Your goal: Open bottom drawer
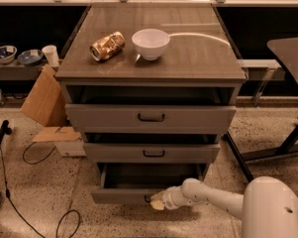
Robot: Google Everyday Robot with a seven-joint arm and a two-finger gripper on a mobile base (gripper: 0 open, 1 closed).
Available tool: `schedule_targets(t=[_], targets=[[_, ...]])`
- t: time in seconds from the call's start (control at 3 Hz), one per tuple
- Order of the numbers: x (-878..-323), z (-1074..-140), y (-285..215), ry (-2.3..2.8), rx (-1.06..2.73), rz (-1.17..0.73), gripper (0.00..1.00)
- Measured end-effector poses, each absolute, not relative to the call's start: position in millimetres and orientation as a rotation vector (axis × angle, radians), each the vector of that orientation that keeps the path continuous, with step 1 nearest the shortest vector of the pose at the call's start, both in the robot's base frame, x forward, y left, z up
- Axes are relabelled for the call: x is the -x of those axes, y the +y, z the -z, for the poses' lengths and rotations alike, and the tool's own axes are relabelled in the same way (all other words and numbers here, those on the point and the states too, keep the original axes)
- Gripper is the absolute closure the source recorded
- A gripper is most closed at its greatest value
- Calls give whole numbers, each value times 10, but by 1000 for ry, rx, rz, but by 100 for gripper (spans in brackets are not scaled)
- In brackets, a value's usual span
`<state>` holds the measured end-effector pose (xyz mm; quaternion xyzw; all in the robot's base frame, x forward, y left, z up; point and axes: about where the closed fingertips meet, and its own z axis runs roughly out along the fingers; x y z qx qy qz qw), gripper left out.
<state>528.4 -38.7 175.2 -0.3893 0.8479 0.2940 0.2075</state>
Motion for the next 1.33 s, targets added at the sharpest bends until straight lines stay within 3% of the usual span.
schedule_targets(t=[1.33], targets=[[-5181,-1745,-386,2379,1098,-808,100]])
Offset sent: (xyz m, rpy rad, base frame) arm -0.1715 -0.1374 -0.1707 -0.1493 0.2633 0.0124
